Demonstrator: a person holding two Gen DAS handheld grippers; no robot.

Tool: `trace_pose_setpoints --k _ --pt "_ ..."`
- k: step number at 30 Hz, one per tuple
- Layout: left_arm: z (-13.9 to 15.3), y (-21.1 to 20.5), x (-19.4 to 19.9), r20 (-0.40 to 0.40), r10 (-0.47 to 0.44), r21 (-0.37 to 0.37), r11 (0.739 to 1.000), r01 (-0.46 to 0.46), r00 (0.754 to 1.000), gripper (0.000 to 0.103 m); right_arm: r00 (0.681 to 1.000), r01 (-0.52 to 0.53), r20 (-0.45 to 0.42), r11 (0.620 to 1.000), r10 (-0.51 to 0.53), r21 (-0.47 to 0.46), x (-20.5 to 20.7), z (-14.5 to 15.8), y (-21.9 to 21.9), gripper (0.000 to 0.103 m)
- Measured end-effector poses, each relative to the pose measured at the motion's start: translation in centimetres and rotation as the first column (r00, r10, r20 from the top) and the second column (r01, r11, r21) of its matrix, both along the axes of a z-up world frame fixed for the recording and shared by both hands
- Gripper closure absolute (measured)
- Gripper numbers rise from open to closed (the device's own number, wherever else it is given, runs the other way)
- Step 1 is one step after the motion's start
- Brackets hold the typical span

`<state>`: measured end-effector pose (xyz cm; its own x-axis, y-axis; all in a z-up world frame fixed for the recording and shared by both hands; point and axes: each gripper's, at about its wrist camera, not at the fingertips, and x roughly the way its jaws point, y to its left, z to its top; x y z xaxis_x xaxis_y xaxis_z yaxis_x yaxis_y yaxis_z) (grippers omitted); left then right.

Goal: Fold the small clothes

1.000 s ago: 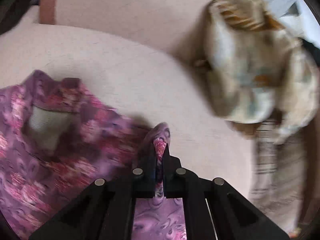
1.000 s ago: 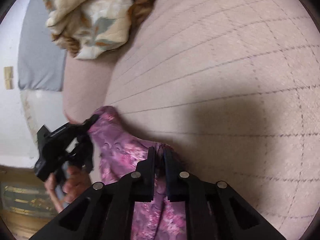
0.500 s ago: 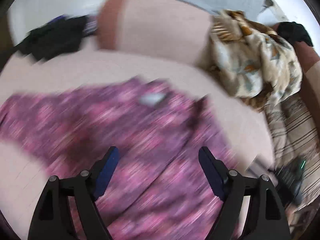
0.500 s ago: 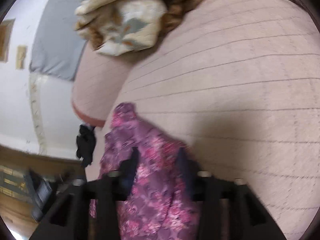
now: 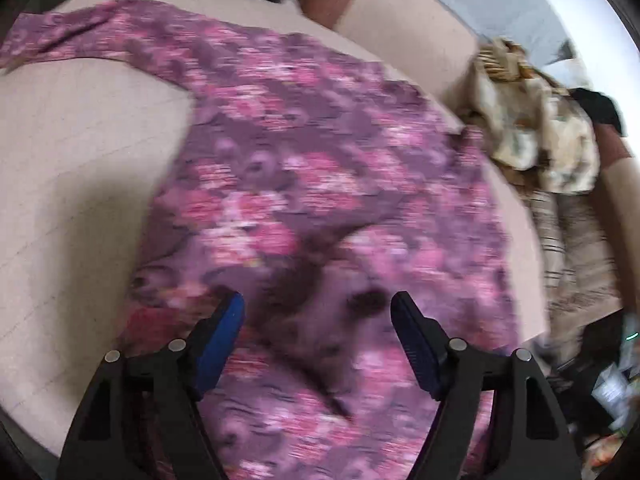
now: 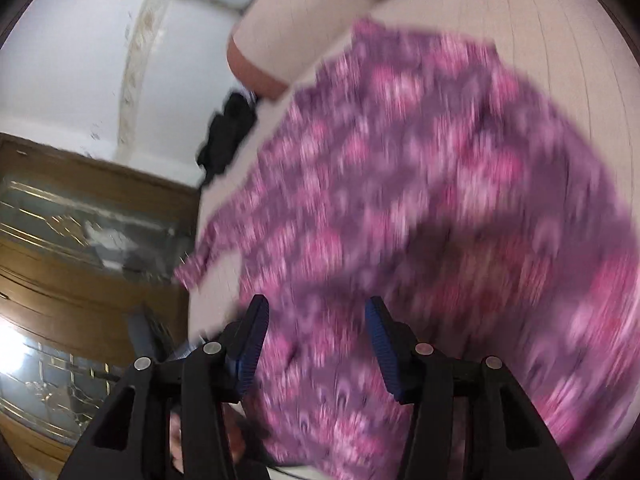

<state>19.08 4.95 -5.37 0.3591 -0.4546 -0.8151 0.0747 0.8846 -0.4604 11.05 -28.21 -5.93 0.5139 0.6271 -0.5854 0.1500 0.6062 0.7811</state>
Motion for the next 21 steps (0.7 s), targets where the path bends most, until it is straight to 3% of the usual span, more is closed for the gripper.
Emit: trace_pose_setpoints --k 3,6,7,8,9,10,11,13,15,18,21 --pt "0.4 0.4 0.7 -0.003 0.002 -0.072 0.997 -0.002 1.000 0.028 0.997 -0.062 -0.038 0.998 0.063 0.024 0.0 -0.6 3.9 0.047" --pt "-1.1 1.9 1.7 -0.073 0.052 -0.125 0.990 -0.061 0.996 0.031 0.993 -0.107 -0.061 0.994 0.105 -0.030 1.0 -1.0 7.6 0.049" --pt "-1.9 2.5 1.8 -0.107 0.072 -0.161 0.983 -0.089 0.992 0.036 0.991 -0.112 -0.070 0.993 0.110 -0.025 1.2 -1.5 8.4 0.049" --pt "-2.2 2.6 2.0 -0.120 0.073 -0.178 0.979 -0.094 0.990 0.049 0.989 -0.119 -0.087 0.993 0.118 0.000 1.4 -2.4 9.2 0.052" --pt "-2.3 2.6 2.2 -0.127 0.068 -0.184 0.979 -0.091 0.990 0.070 0.987 -0.120 -0.109 0.993 0.121 0.018 1.7 -3.4 10.0 0.055" --pt "-2.4 2.4 2.2 -0.136 0.049 -0.178 0.981 -0.073 0.990 0.086 0.985 -0.123 -0.122 0.992 0.125 0.029 2.0 -4.0 10.6 0.068" --pt "-2.3 2.2 2.2 -0.150 0.025 -0.182 0.982 -0.053 0.988 0.099 0.981 -0.140 -0.133 0.990 0.143 0.029 2.3 -4.7 11.5 0.090" --pt "-1.3 2.7 1.4 -0.139 0.027 -0.209 0.976 -0.056 0.990 0.099 0.978 -0.158 -0.146 0.986 0.149 -0.051 2.4 -4.9 12.9 0.094" --pt "1.1 3.3 0.3 -0.076 0.015 -0.229 0.973 -0.032 0.997 0.099 0.985 -0.147 -0.102 0.988 0.140 -0.057 1.4 -3.3 13.2 0.094" --pt "3.4 3.9 -0.7 -0.012 0.015 -0.116 0.993 -0.016 1.000 0.099 0.986 -0.169 0.001 0.984 0.169 -0.065 0.2 -0.3 13.8 0.094" --pt "0.4 3.2 0.4 -0.099 0.071 0.052 0.996 -0.066 0.993 0.094 0.973 -0.230 -0.028 0.971 0.228 -0.067 0.7 -2.0 15.4 0.092"
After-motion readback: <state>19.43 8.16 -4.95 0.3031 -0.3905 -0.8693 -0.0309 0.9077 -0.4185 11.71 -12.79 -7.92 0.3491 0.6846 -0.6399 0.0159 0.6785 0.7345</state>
